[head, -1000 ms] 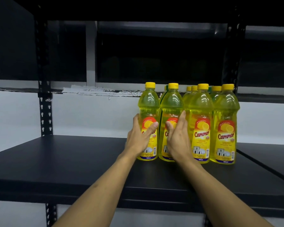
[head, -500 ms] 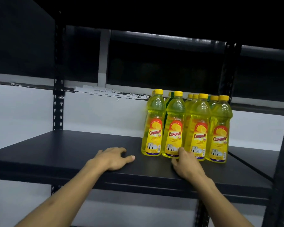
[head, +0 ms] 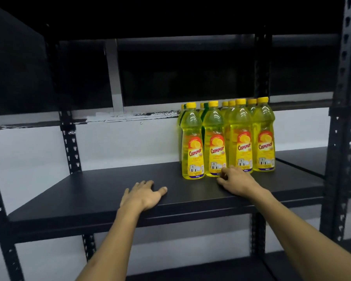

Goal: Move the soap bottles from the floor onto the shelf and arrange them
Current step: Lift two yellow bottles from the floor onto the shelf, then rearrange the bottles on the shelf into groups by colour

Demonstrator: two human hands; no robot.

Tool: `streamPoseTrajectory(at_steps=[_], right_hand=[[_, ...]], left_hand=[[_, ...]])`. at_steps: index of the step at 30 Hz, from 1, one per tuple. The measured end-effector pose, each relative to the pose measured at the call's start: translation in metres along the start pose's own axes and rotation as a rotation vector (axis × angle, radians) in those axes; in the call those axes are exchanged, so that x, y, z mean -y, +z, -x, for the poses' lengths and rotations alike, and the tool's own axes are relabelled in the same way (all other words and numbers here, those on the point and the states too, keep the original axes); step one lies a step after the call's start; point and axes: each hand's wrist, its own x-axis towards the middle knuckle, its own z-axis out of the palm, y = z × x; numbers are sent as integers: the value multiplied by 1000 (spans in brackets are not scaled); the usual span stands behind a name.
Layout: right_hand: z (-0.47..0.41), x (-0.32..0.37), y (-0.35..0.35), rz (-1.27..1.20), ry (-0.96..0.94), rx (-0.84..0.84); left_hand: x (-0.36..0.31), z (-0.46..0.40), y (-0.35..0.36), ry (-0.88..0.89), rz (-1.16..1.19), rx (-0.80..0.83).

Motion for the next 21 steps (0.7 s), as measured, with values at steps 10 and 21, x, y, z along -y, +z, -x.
streamPoseTrajectory(at_steps=[10, 21], right_hand=[[-10, -8, 9, -8, -77, -23], [-17, -16, 16, -11, -215, -42]], left_hand=[[-8, 5, -2, -40, 31, -24], [-104, -36, 14, 90, 398, -110]])
